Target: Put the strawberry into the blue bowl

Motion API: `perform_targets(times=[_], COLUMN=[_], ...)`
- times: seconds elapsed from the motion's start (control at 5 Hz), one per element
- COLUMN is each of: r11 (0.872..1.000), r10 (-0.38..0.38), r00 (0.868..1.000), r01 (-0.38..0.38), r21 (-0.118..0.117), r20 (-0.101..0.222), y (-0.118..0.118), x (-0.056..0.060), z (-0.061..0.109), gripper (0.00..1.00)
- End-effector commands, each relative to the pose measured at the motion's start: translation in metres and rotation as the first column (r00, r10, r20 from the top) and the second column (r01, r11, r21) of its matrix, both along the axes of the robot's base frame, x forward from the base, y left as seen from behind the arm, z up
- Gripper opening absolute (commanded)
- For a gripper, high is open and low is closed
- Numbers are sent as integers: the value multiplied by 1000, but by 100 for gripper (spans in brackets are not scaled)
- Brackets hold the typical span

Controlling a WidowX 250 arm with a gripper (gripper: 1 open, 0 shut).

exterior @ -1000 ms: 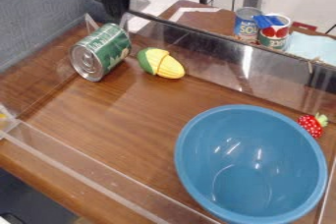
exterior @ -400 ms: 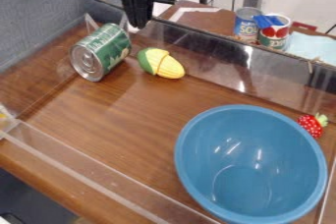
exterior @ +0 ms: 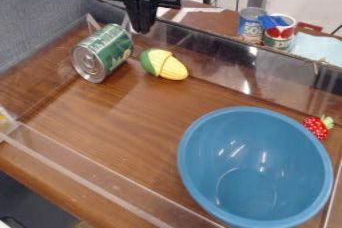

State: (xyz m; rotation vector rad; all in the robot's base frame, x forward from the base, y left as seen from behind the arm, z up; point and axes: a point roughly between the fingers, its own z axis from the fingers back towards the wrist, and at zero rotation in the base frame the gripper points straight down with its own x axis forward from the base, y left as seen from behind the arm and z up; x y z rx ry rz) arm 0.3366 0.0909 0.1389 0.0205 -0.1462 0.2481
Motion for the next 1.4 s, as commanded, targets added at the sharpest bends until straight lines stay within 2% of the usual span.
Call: perform_targets(times=[0.0,0.4,0.6,0.8,1.0,1.2], r11=[1000,999,993,978,959,943], r10=[-13,-42,-113,-209,-283,-334], r00=[999,999,993,978,959,942], r01=[12,41,113,209,283,334], r21=[20,26,27,24,22,15], r20=[46,29,15,15,30,41], y=[-4,-19,-17,-26,-33,-35], x=[4,3,0,-8,-20,-28], z=[12,-4,-15,-26,-28,-33], gripper=[100,100,100,100,100,100])
